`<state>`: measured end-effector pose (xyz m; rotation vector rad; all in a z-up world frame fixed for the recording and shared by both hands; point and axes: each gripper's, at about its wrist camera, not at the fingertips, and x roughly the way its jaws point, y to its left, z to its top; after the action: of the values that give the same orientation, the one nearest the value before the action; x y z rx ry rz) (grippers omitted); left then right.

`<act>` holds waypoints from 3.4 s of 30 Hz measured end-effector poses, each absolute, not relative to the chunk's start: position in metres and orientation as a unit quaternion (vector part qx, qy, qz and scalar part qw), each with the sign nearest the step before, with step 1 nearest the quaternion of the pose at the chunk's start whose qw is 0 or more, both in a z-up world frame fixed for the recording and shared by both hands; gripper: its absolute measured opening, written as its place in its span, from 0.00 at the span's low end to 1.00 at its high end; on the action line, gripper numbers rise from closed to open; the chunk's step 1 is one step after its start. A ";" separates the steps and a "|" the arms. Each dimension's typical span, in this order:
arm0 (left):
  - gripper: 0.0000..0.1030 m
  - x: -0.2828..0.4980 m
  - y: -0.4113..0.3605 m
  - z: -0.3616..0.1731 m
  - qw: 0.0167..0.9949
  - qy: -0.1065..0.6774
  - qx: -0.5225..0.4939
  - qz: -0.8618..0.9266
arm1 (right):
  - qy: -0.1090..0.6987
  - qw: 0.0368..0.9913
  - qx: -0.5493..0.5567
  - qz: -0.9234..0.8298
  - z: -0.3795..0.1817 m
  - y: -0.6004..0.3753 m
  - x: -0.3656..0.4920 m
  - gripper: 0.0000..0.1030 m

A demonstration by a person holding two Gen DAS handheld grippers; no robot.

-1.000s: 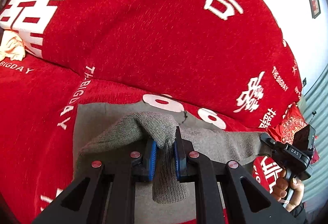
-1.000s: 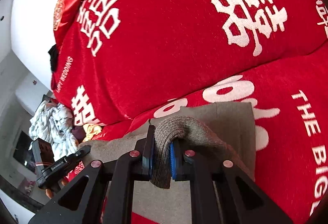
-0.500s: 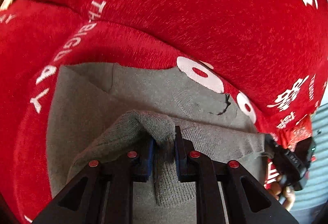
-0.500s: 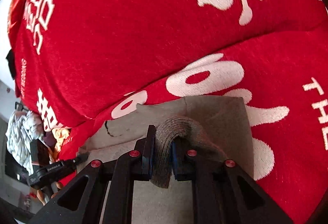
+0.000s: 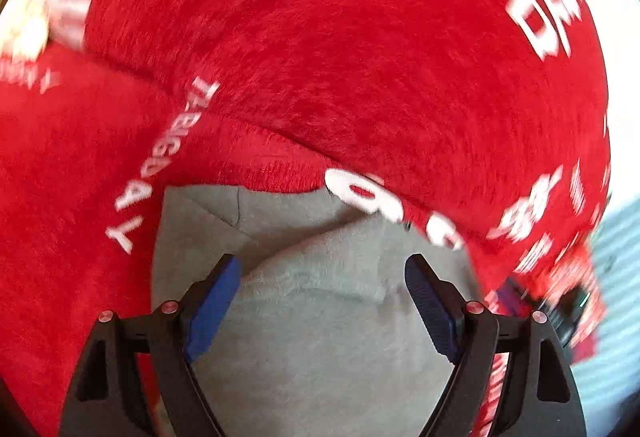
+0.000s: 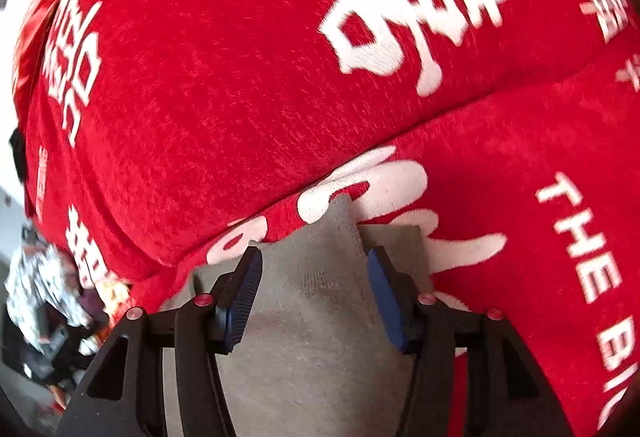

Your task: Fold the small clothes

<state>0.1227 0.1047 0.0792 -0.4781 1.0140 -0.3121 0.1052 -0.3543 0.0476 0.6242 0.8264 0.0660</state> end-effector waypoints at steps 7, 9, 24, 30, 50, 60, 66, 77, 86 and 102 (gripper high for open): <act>0.82 0.104 0.001 0.060 0.835 0.510 -0.002 -0.209 | 0.435 0.882 0.169 0.065 0.051 -0.305 0.118 0.57; 0.82 0.111 -0.008 0.046 0.828 0.524 0.009 -0.200 | 0.445 0.879 0.150 0.076 0.046 -0.292 0.122 0.57; 0.82 0.143 0.011 0.024 0.854 0.509 0.013 -0.106 | 0.464 0.877 0.120 0.021 0.007 -0.304 0.136 0.57; 0.82 0.175 0.083 0.033 0.855 0.512 -0.086 -0.006 | 0.461 0.880 0.115 0.022 0.006 -0.302 0.134 0.59; 0.82 0.094 0.083 0.027 0.857 0.512 -0.043 -0.032 | 0.480 0.874 0.078 -0.017 0.015 -0.295 0.113 0.60; 0.82 -0.008 0.194 0.027 0.843 0.493 -0.214 -0.031 | 0.448 0.888 0.101 -0.025 0.051 -0.298 0.064 0.63; 0.92 -0.019 0.173 0.019 0.844 0.477 -0.232 -0.079 | 0.444 0.892 0.070 0.045 0.063 -0.220 0.051 0.64; 0.94 -0.009 0.193 0.004 0.790 0.406 -0.388 -0.245 | 0.445 0.886 0.026 0.127 0.068 -0.136 0.024 0.64; 0.94 0.001 0.230 0.004 0.764 0.427 -0.429 -0.222 | 0.384 0.841 -0.259 0.279 0.037 0.017 -0.034 0.65; 0.94 0.035 0.197 0.003 0.723 0.508 -0.381 -0.271 | 0.335 0.858 -0.235 0.309 0.039 0.060 -0.009 0.07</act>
<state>0.0350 0.1970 0.0030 -0.8417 1.1209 -0.5986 -0.0094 0.0599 0.0394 -0.4941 0.7033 0.6499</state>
